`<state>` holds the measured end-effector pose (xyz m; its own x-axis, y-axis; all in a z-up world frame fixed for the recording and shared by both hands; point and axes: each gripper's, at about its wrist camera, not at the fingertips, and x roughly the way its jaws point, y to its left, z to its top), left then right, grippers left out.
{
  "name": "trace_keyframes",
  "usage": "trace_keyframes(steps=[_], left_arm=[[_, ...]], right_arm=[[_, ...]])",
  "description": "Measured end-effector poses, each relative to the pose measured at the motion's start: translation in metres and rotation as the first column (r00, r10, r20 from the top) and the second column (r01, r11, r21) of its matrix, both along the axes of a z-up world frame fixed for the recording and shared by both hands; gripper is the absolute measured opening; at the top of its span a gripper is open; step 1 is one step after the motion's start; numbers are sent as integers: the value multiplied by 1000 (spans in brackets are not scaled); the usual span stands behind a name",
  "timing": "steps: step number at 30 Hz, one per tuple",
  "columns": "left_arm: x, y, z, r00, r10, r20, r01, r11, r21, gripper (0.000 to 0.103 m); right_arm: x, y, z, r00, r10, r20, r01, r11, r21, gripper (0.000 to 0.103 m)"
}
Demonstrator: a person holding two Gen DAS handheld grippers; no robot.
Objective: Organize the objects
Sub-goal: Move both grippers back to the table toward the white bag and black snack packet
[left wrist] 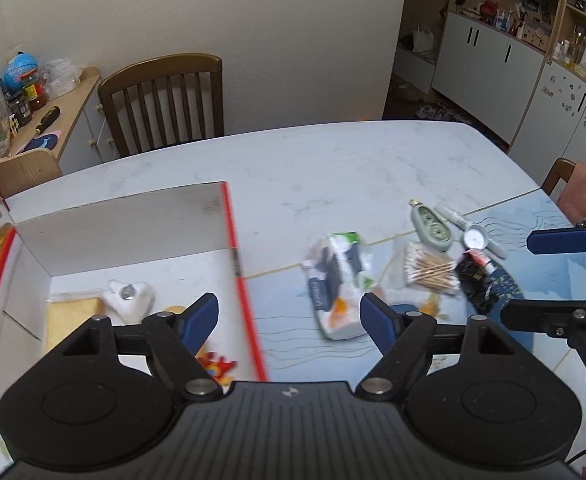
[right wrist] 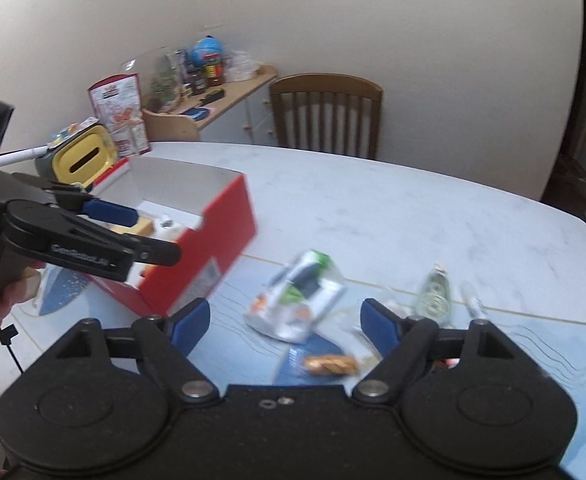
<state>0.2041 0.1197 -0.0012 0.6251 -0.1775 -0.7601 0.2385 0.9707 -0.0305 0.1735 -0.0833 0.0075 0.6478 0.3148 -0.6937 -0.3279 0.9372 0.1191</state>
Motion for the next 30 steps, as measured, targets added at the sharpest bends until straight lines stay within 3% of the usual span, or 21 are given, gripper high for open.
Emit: trace_keyframes(steps=[5, 10, 13, 17, 23, 30], left_arm=[[-4, -27, -3, 1000, 5, 14, -5, 1000, 0, 78], [-2, -50, -13, 1000, 12, 4, -12, 1000, -8, 84], [2, -62, -21, 1000, 14, -9, -14, 1000, -5, 84], [5, -76, -33, 1000, 16, -1, -16, 1000, 16, 95], [15, -85, -52, 999, 42, -4, -42, 999, -12, 95], [37, -87, -74, 997, 72, -5, -72, 997, 21, 95]], right_arm=[[-10, -33, -8, 999, -28, 15, 29, 999, -18, 97], [-16, -55, -18, 999, -40, 32, 41, 998, -48, 102], [-18, -67, -23, 999, -41, 28, 42, 998, -56, 102], [-16, -79, -33, 999, -50, 22, 52, 996, -76, 102], [-11, -94, -52, 998, -69, 4, 69, 993, -96, 102], [2, -104, -80, 995, -94, -46, 89, 991, -98, 101]])
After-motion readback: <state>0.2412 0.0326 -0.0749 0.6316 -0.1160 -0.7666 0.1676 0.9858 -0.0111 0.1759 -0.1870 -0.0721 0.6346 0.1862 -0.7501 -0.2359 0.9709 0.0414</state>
